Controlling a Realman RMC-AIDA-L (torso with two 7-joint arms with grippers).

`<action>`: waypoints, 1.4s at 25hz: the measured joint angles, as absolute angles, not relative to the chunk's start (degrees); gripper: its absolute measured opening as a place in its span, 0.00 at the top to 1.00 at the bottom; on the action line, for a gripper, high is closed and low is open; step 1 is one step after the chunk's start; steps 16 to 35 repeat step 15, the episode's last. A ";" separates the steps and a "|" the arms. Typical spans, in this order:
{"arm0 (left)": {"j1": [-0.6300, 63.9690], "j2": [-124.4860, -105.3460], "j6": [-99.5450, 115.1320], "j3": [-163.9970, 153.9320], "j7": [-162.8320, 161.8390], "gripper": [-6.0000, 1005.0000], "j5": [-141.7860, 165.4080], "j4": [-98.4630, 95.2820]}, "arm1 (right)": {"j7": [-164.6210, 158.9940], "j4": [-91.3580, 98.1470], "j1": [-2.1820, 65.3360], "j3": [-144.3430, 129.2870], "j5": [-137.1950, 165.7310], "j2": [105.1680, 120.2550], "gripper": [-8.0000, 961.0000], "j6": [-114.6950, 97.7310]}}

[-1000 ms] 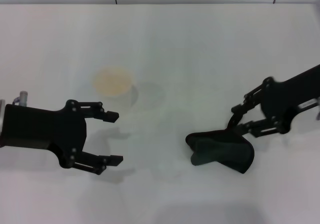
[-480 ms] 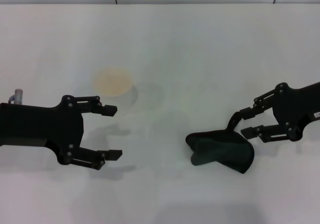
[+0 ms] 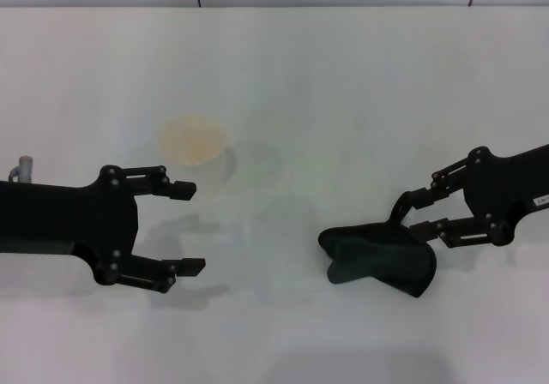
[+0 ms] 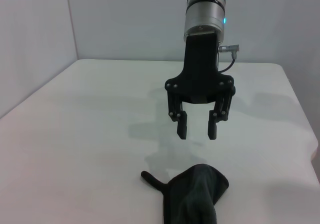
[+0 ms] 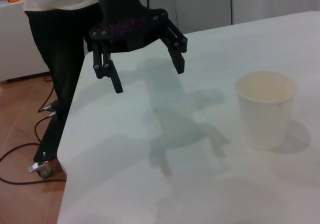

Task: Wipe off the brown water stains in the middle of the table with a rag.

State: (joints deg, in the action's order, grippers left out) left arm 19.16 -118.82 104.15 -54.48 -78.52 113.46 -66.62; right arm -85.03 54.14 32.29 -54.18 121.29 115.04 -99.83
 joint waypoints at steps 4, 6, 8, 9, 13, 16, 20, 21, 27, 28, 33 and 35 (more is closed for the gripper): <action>19.15 -118.82 104.15 -54.47 -78.50 0.12 113.46 -66.62 | -85.01 54.07 32.32 -54.25 121.02 115.04 0.58 -99.92; 19.12 -118.83 104.15 -54.43 -78.49 0.12 113.46 -66.57 | -85.01 54.06 32.31 -54.25 120.70 115.04 0.58 -100.15; 19.08 -118.83 104.15 -54.42 -78.48 0.12 113.49 -66.54 | -85.12 54.05 32.36 -54.25 120.62 115.05 0.58 -100.21; 19.06 -118.83 104.15 -54.46 -78.48 0.12 113.56 -66.52 | -85.22 54.05 32.44 -54.25 120.61 115.05 0.58 -100.28; 19.12 -118.83 104.11 -54.38 -78.19 0.12 113.77 -66.19 | -85.65 54.04 32.84 -54.22 120.60 115.04 0.58 -100.69; 19.28 -118.80 104.08 -54.37 -78.13 0.12 113.91 -65.82 | -85.87 54.05 32.98 -54.22 120.76 115.05 0.58 -100.78; 19.28 -118.80 104.08 -54.37 -78.13 0.12 113.91 -65.82 | -85.87 54.05 32.98 -54.22 120.76 115.05 0.58 -100.78; 19.28 -118.80 104.08 -54.37 -78.13 0.12 113.91 -65.82 | -85.87 54.05 32.98 -54.22 120.76 115.05 0.58 -100.78; 19.28 -118.80 104.08 -54.37 -78.13 0.12 113.91 -65.82 | -85.87 54.05 32.98 -54.22 120.76 115.05 0.58 -100.78; 19.28 -118.80 104.08 -54.37 -78.13 0.12 113.91 -65.82 | -85.87 54.05 32.98 -54.22 120.76 115.05 0.58 -100.78; 19.28 -118.80 104.08 -54.37 -78.13 0.12 113.91 -65.82 | -85.87 54.05 32.98 -54.22 120.76 115.05 0.58 -100.78; 19.28 -118.80 104.08 -54.37 -78.13 0.12 113.91 -65.82 | -85.87 54.05 32.98 -54.22 120.76 115.05 0.58 -100.78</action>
